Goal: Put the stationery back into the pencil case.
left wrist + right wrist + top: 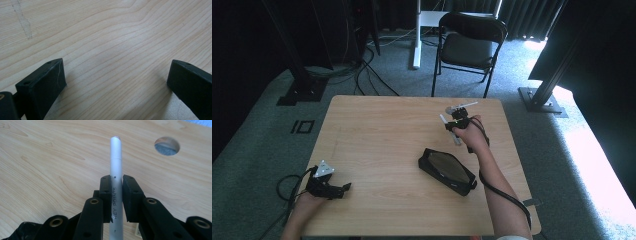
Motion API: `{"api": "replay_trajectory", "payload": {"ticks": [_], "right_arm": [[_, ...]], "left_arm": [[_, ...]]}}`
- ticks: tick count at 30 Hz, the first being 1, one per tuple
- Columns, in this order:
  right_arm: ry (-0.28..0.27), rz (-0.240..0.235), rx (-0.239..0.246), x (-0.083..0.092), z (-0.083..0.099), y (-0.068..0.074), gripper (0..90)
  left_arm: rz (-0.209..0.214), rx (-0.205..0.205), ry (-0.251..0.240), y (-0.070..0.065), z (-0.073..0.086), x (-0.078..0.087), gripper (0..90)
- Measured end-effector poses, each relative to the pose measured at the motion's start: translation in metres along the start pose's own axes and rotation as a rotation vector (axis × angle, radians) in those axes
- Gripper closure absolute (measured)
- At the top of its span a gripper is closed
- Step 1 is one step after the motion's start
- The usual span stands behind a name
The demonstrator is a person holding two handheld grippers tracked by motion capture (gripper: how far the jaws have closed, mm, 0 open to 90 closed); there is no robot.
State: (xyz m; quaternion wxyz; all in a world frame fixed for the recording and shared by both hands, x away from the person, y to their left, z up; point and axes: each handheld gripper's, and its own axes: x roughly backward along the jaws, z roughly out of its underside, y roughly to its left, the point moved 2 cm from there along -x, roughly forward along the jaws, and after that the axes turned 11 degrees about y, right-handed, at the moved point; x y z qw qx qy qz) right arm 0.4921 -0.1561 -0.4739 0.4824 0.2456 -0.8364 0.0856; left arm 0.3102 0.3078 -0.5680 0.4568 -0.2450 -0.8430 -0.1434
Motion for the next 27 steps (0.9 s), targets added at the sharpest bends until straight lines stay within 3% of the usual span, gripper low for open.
{"api": "replay_trajectory", "payload": {"ticks": [14,27], "right_arm": [[-0.029,-0.045,0.055,0.030,0.016,0.006,78.6],[-0.051,-0.102,0.141,0.053,0.034,0.027,78.6]], "left_arm": [[-0.001,0.001,0.000,0.000,0.000,0.000,2.1],[0.000,0.000,0.001,0.000,0.000,0.000,2.1]]}}
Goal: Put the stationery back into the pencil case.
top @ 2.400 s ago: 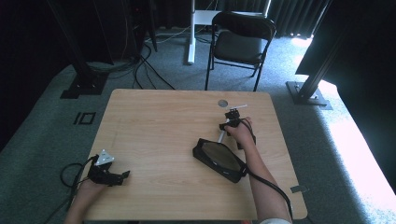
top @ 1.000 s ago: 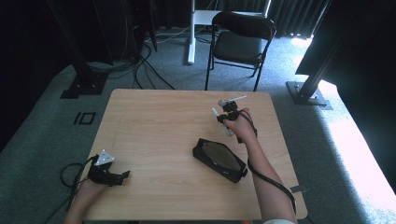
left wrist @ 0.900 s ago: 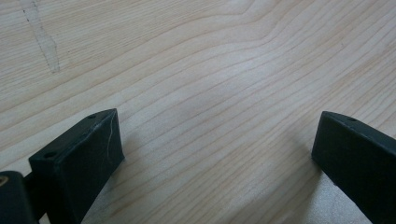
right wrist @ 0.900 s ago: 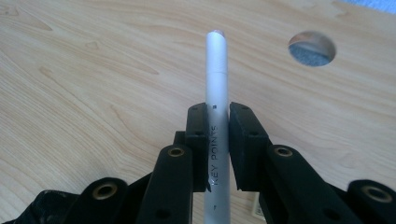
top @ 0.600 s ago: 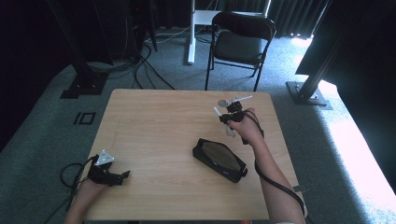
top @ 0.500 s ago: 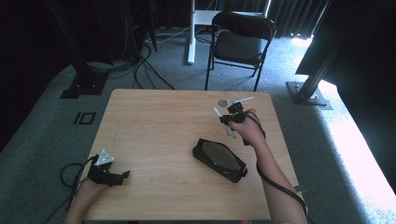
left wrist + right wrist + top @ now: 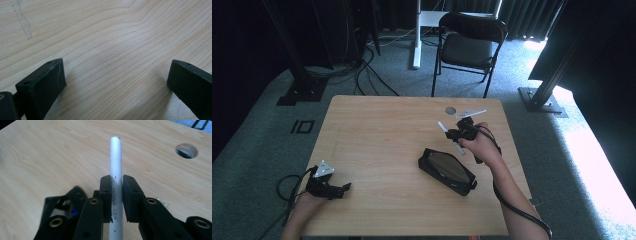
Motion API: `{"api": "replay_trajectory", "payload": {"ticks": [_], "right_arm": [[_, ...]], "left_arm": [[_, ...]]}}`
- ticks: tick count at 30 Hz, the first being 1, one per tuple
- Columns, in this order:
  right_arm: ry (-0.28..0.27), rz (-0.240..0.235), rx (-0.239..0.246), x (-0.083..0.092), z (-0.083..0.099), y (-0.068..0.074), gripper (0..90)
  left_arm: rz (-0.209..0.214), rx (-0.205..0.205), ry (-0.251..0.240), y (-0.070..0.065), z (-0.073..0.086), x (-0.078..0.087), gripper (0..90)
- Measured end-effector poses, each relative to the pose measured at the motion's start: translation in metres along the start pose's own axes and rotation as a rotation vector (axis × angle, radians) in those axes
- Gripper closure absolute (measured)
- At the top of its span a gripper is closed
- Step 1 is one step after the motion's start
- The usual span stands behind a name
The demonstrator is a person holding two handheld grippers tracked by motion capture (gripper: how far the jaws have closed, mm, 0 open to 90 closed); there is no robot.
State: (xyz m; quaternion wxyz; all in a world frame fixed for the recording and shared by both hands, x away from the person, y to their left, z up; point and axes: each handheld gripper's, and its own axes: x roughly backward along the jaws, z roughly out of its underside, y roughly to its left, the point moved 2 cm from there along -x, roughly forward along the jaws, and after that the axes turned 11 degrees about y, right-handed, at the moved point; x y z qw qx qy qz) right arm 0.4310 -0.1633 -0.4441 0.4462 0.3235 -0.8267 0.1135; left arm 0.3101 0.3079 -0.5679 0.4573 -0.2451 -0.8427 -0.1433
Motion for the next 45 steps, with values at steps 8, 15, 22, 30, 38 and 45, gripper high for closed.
{"api": "replay_trajectory", "payload": {"ticks": [8,15,22,30,38,45], "right_arm": [[-0.010,-0.051,0.060,0.007,0.009,0.022,78.6],[0.001,-0.087,0.093,0.006,0.018,0.034,78.6],[0.042,-0.111,0.127,0.001,0.029,0.041,78.6],[0.089,-0.134,0.136,-0.007,0.041,0.044,78.6],[0.158,-0.117,0.165,-0.020,0.050,0.047,78.6],[0.209,-0.108,0.192,-0.029,0.052,0.049,78.6]], "left_arm": [[0.000,0.000,0.000,0.000,0.000,0.000,2.1],[0.000,0.000,0.000,0.000,0.000,0.000,2.1],[0.000,0.000,0.000,0.000,0.000,0.000,2.1],[0.000,0.000,0.000,0.000,0.000,0.000,2.1],[0.000,0.000,0.000,0.000,0.000,0.000,2.1],[0.000,0.000,0.000,0.000,0.000,0.000,2.1]]}}
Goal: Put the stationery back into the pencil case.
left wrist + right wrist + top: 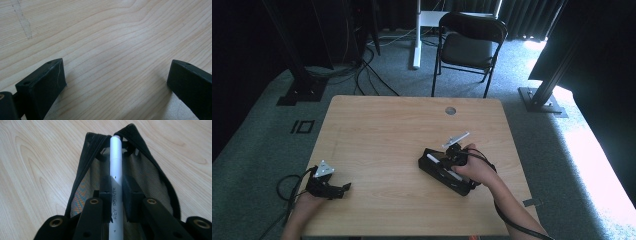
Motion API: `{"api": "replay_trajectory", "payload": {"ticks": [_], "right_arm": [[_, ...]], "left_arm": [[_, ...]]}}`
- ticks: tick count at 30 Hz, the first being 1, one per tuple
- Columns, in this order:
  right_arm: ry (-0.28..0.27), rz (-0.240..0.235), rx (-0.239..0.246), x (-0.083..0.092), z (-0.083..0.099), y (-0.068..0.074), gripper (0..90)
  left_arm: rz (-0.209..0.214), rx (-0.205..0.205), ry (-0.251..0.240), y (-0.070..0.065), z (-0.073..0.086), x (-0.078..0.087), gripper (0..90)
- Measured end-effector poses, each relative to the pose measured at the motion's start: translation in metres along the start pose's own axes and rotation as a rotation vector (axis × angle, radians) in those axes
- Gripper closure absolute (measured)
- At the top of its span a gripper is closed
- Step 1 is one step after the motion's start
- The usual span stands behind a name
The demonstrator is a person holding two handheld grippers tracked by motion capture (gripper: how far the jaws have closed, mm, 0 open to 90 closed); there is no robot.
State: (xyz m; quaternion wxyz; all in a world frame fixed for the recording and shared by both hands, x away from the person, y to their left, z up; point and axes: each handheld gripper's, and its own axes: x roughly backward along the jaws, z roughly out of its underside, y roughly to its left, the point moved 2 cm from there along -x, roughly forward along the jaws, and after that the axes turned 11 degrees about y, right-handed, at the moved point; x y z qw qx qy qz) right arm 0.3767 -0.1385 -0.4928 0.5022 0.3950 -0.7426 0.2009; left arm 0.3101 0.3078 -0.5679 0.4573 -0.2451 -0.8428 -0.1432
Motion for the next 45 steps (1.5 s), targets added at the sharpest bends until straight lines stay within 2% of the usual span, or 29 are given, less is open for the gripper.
{"api": "replay_trajectory", "payload": {"ticks": [9,20,25,31,33,36,39,42,43,44,45], "right_arm": [[0.039,0.020,0.006,-0.010,-0.004,0.000,78.6],[0.082,0.021,0.023,-0.019,-0.008,0.004,78.4],[0.080,-0.003,0.008,-0.018,-0.007,0.003,77.4],[0.050,-0.008,0.015,-0.008,-0.008,0.004,77.3],[0.031,-0.018,0.019,-0.002,-0.009,0.004,77.3],[-0.025,-0.030,0.018,0.012,-0.011,0.003,77.1],[-0.083,-0.035,-0.005,0.028,-0.012,-0.002,76.8],[-0.135,-0.008,-0.038,0.041,-0.012,-0.012,75.9],[-0.135,-0.008,-0.038,0.041,-0.012,-0.012,75.9],[-0.148,0.002,-0.051,0.045,-0.011,-0.016,75.8],[-0.175,0.026,-0.088,0.051,-0.011,-0.027,75.3]], "left_arm": [[0.000,0.000,0.000,0.000,0.000,0.000,2.1],[0.000,0.000,0.000,0.000,0.000,0.000,2.1],[0.000,0.000,0.000,0.000,0.000,0.000,2.1],[0.000,0.000,0.000,0.000,0.000,0.000,2.1],[0.000,0.000,0.000,0.000,0.000,0.000,2.2],[0.000,0.000,0.000,0.000,0.000,0.000,2.1],[-0.001,0.000,0.000,0.000,0.000,0.000,2.1],[0.000,0.000,0.000,0.000,0.000,0.000,2.1],[0.000,0.000,0.000,0.000,0.000,0.000,2.1],[0.000,0.000,0.000,0.000,0.000,0.000,2.1],[0.000,0.000,0.000,0.000,0.000,0.000,2.2]]}}
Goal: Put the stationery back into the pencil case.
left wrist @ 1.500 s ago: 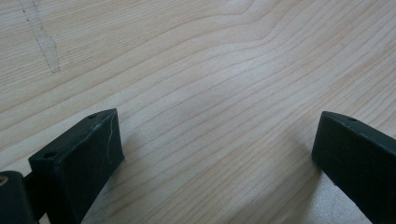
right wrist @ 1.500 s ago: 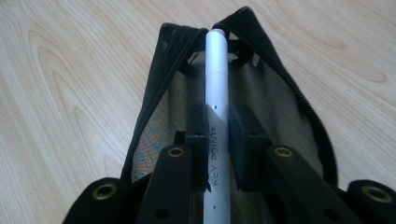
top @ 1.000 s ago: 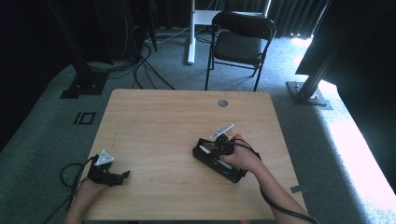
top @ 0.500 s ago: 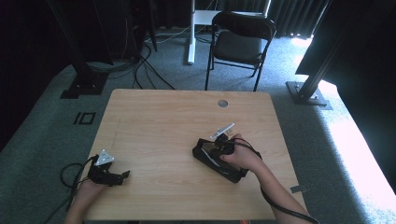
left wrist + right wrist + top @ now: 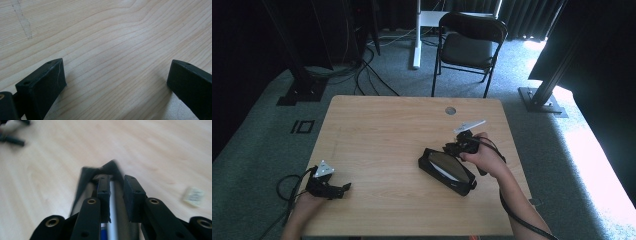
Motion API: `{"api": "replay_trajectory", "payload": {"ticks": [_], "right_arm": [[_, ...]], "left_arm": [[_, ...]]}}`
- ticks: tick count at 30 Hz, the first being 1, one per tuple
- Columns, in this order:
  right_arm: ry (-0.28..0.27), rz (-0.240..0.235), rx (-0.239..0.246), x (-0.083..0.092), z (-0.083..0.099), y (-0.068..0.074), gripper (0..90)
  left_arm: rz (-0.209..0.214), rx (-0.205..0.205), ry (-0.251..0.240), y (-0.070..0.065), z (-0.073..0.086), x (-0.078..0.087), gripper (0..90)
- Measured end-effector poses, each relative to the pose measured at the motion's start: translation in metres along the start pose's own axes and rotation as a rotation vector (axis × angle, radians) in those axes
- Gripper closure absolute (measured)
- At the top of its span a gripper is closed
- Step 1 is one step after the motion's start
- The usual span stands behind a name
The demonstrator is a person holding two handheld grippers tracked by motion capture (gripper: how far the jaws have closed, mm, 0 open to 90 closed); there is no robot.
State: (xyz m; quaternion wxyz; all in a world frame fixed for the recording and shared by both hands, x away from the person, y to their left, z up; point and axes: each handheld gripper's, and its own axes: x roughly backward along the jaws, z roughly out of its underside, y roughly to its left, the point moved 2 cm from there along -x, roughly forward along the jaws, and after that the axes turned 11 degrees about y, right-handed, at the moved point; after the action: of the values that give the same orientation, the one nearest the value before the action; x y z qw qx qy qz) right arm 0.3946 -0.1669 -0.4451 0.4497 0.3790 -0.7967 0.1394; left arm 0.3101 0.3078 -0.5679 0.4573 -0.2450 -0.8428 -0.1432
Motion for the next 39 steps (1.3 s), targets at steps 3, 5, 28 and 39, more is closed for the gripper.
{"api": "replay_trajectory", "payload": {"ticks": [3,5,28,39], "right_arm": [[-0.025,0.052,-0.046,0.003,0.000,-0.016,75.1],[-0.027,0.082,-0.073,0.001,0.001,-0.026,74.4],[0.103,0.233,-0.236,-0.065,0.009,-0.086,63.6],[0.134,0.245,-0.285,-0.086,0.010,-0.095,57.2]], "left_arm": [[0.000,0.000,0.000,0.000,0.000,0.000,2.1],[0.000,0.000,0.000,0.000,0.000,0.000,2.1],[0.000,0.000,0.000,0.000,0.000,0.000,2.1],[0.000,0.000,0.000,0.000,0.000,0.000,2.2]]}}
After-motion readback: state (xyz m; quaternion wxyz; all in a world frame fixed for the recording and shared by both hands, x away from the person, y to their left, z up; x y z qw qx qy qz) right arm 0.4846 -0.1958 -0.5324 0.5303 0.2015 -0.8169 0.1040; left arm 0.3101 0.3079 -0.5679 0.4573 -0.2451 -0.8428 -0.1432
